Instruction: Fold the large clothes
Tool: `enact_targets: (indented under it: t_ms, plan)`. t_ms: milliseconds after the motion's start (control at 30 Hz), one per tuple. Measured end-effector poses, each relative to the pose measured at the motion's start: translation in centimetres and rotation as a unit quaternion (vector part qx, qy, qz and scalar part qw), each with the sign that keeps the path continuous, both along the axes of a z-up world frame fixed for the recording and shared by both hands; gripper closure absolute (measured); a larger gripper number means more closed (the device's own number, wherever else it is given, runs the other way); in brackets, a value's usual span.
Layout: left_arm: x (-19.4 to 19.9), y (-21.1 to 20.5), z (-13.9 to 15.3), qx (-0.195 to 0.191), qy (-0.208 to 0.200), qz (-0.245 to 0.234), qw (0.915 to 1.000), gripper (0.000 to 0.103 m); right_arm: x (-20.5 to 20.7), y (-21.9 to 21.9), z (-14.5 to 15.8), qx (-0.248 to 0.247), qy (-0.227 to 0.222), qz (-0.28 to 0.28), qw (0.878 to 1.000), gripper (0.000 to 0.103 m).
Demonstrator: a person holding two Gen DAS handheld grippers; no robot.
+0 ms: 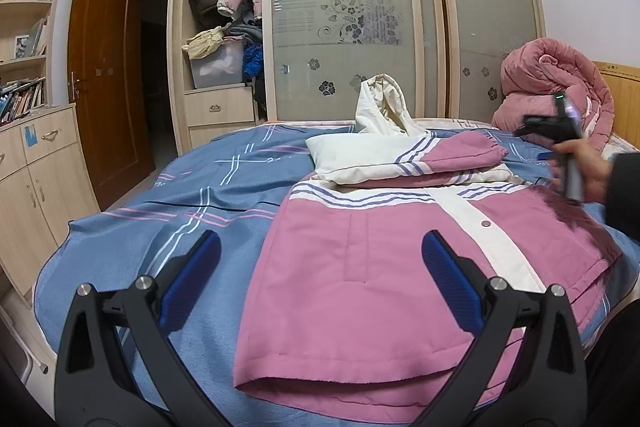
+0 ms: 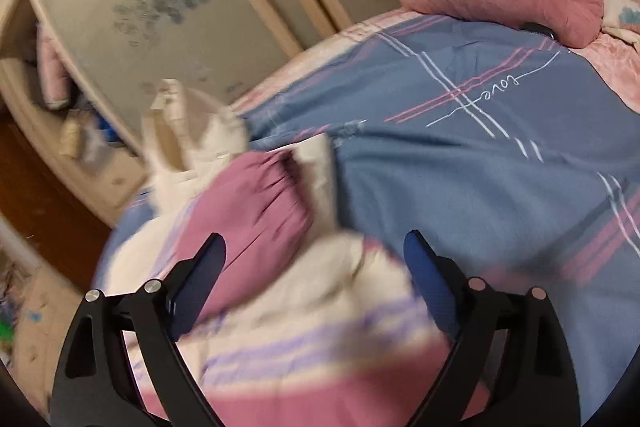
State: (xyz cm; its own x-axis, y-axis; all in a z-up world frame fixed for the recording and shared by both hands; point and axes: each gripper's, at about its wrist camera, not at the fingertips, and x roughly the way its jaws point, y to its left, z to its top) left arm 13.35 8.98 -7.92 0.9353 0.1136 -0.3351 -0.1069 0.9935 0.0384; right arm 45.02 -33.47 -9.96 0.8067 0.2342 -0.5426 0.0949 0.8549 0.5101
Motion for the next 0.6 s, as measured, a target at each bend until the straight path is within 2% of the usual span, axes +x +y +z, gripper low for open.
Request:
enact_targets:
  t_ms: [33,100,167,233,333,400,467,533,600]
  plan:
    - [-0.1,0.0,0.0,0.001,-0.001,0.0,1.0,0.002,-2.1,0.2,0.8,-0.01,-0.013,0.011,1.0,0.012]
    - [-0.3,-0.1,0.1,0.004,-0.004,0.0,1.0,0.002,-8.1,1.0,3.0,-0.062,-0.054,0.032,0.996,0.009]
    - [-0.5,-0.3,0.0,0.006,-0.007,0.0,1.0,0.002,-13.6,1.9,4.4,-0.11,-0.091,0.039,0.989,0.001]
    - [-0.6,-0.3,0.0,0.009,-0.01,0.001,0.9999,0.002,-19.5,2.8,5.2,-0.162,-0.132,0.042,0.977,0.001]
    - [-0.6,-0.3,0.0,0.008,-0.011,0.003,0.9999,0.002,-26.0,3.6,5.1,-0.219,-0.165,0.019,0.961,0.001]
    - [-0.7,-0.1,0.0,0.004,-0.01,0.005,0.9999,0.002,-28.5,3.8,4.6,-0.242,-0.175,0.009,0.954,0.001]
    - [-0.8,0.1,0.1,-0.003,-0.01,0.008,0.9999,0.002,-31.2,4.4,4.0,-0.272,-0.197,-0.005,0.942,0.001]
    - [-0.9,0.1,0.1,-0.005,-0.011,0.01,0.9999,0.002,-32.7,5.1,2.9,-0.304,-0.212,-0.006,0.929,0.001]
    - [-1.1,0.0,0.2,-0.004,-0.012,0.012,0.9998,0.002,-32.9,5.2,1.9,-0.32,-0.207,-0.004,0.924,0.001]
